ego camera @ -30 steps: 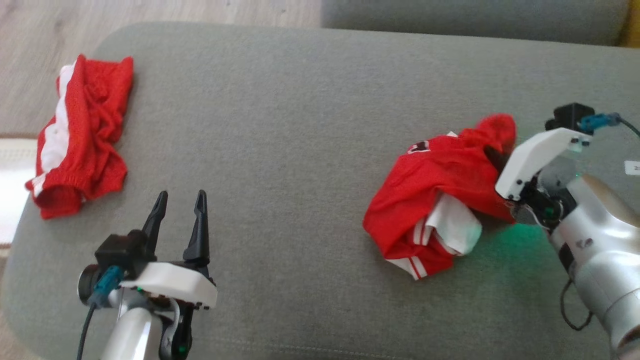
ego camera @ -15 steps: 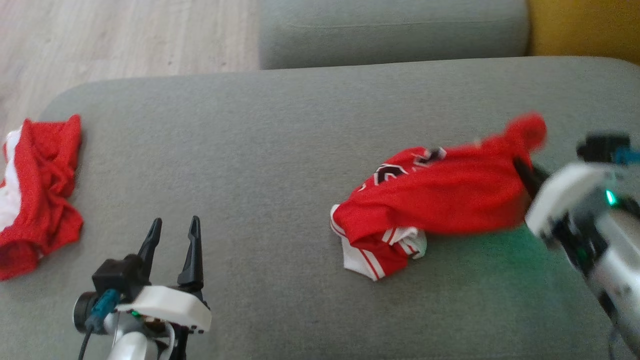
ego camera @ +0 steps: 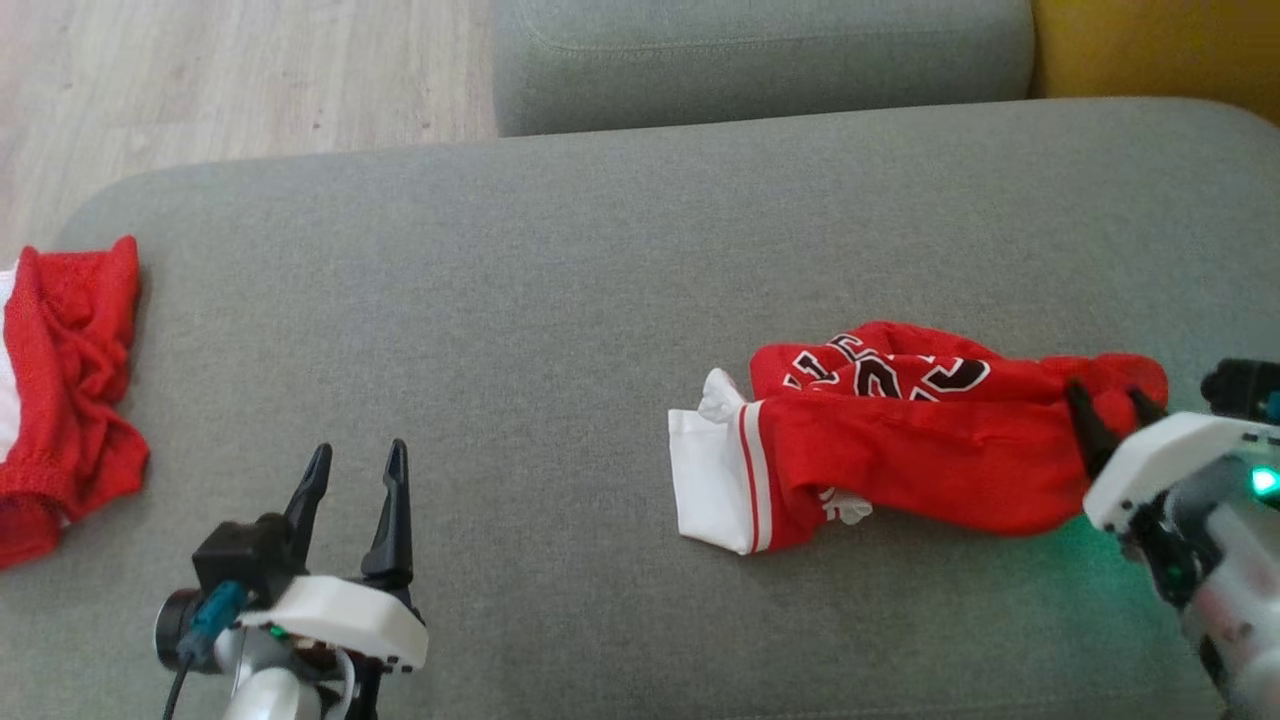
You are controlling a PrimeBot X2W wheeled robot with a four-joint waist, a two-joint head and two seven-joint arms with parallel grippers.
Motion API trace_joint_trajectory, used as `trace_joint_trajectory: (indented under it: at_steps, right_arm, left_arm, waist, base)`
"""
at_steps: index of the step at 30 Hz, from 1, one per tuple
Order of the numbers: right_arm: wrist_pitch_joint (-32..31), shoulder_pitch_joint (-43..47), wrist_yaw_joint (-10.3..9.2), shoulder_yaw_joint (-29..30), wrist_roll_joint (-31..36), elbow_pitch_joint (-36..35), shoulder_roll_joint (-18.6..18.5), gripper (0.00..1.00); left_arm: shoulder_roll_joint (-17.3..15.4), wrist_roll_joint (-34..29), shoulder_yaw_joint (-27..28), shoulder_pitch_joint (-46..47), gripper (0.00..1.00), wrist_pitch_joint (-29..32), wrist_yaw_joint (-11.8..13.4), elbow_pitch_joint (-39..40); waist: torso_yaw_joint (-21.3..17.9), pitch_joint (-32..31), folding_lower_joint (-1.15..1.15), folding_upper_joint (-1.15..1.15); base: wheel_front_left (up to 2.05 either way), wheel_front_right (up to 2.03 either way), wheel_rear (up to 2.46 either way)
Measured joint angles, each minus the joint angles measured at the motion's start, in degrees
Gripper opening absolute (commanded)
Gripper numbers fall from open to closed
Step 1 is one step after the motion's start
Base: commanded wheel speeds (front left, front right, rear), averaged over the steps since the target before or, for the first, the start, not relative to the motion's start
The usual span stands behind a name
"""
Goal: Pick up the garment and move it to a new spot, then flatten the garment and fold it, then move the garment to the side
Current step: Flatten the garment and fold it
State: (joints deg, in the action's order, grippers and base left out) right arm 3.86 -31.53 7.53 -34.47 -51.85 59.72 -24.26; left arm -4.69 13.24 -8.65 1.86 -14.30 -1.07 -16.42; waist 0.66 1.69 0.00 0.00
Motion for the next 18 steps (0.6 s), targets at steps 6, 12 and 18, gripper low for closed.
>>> trace_joint_trajectory:
  at_steps: [6,12,18]
  right_arm:
    - [8.28,-0.92,0.0,4.22,1.08,-4.93,1.69,1.0]
    - [10.11,1.55,0.0,10.04,3.61,-11.5,2.78,1.0]
    - [10.16,8.23,0.0,15.0,7.27,-16.46,5.66,1.0]
  left_arm:
    - [0.01,0.0,0.25,-0.04,1.0,0.0,0.01,-0.23]
    - [-0.22,1.71,-0.02,0.4,1.0,0.87,-2.64,0.27]
    - [-4.34,8.64,-6.79,13.38,1.0,19.35,-6.05,0.02]
  waist:
    - [-0.18,-1.46,0.0,0.0]
    - [-1.16,-2.36,0.0,0.0]
    - [-3.27,-1.76,0.0,0.0]
  base:
    - [0.0,0.0,0.0]
    - [0.0,0.0,0.0]
    - [0.0,0.0,0.0]
